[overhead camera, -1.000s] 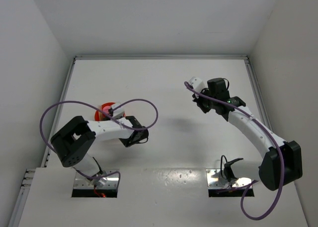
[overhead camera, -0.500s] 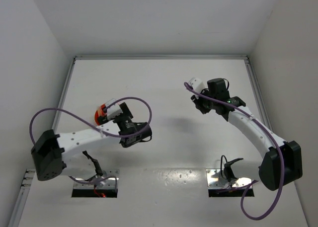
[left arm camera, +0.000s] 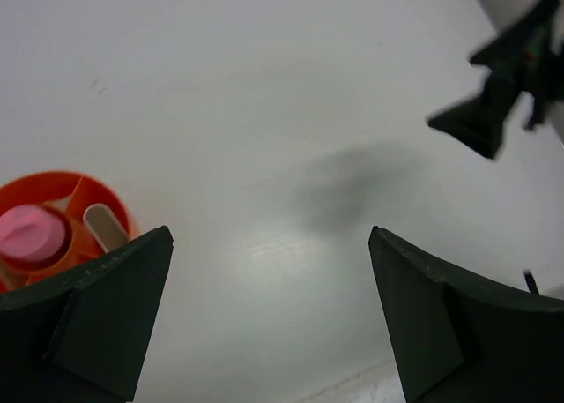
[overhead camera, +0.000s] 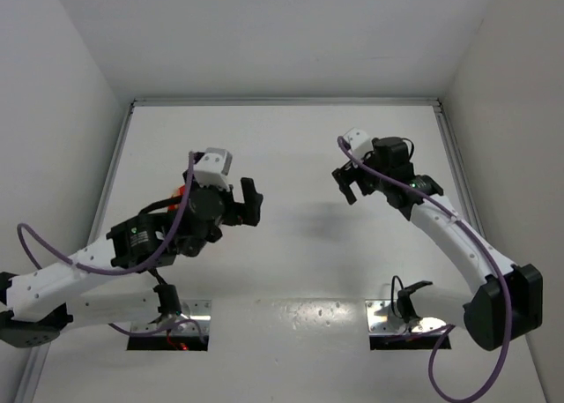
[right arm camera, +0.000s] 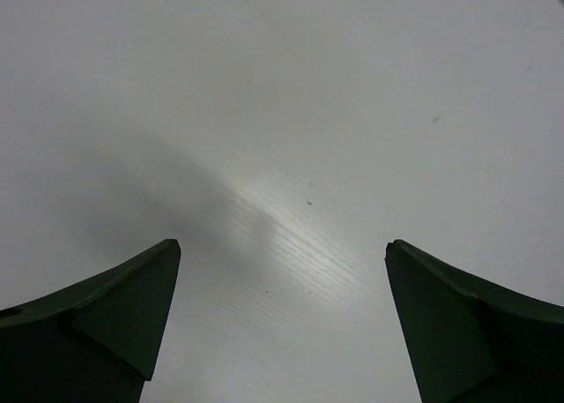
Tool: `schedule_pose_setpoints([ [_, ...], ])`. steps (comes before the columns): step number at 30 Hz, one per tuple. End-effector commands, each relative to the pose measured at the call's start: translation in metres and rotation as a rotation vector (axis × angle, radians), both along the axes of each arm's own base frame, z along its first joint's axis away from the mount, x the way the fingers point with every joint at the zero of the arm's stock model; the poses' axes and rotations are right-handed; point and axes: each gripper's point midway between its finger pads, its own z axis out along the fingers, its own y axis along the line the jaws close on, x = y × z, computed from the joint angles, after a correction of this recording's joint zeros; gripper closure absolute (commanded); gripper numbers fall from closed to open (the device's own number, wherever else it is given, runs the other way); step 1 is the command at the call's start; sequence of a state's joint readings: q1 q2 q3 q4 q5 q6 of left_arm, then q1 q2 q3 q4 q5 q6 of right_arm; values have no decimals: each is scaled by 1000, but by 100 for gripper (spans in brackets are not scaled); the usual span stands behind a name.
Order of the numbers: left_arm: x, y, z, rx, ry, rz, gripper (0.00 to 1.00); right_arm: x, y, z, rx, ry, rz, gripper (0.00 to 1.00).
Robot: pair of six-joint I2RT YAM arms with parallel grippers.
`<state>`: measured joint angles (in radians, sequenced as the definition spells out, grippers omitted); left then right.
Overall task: Sort the stationery into containers
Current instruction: Reset both arms
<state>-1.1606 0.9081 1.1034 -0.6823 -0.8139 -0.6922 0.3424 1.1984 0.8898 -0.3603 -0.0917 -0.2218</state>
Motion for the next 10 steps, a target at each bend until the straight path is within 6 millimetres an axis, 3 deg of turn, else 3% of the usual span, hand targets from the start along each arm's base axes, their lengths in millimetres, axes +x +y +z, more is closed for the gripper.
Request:
schedule_pose_setpoints([
  [1,-17,-70,40,74,-79,-480,0,25,-13,40,121,-150,-228,0],
  [3,3,-76,1,230,31,-442,0,32,-20,52,177,-197,-325,0],
  [5,30,-70,-16,291,84,-370,0,35,-30,56,177,-230,-392,0],
  [7,43,-81,-38,318,144,-418,0,36,-35,57,170,-237,-424,0],
  [10,63,-89,-39,231,130,-502,0,35,-39,62,180,-261,-448,0],
])
